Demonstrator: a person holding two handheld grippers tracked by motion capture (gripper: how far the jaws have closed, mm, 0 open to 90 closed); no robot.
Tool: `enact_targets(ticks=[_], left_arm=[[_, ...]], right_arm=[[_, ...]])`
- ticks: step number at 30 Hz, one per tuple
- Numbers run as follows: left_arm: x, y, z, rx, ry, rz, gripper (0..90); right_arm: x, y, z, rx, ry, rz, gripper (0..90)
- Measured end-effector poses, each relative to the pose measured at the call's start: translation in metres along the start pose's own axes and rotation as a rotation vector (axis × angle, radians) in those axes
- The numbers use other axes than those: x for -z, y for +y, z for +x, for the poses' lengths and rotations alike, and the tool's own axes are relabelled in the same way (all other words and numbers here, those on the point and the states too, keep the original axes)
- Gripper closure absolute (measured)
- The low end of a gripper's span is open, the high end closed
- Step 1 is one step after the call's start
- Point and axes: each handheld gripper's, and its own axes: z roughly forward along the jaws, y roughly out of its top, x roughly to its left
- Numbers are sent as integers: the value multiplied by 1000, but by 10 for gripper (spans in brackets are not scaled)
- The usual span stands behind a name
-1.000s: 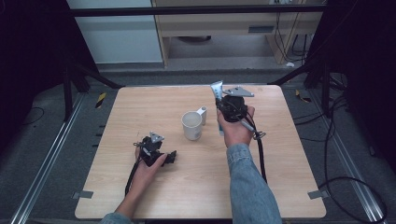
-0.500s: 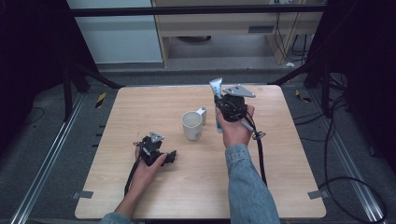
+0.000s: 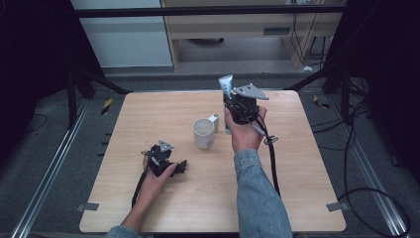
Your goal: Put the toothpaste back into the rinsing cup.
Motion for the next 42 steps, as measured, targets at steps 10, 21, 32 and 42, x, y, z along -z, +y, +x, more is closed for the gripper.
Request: enact_targets(ticks=[10,21,32,42], left_arm=[[0,0,0,0,-1,-2,0],[1,-1,1,-4,-3,-2,0],[1,-1,4,-5,-7,-4,0],[3,-3,8,-5,-7,-3,0]], right_arm=[[-5,10,9,-2,12,-45,792],[-16,19,22,-11,20,-79,792],[-25,21,35,-9,29,-108,792],[-43,9,48,-28,57,-119,791]])
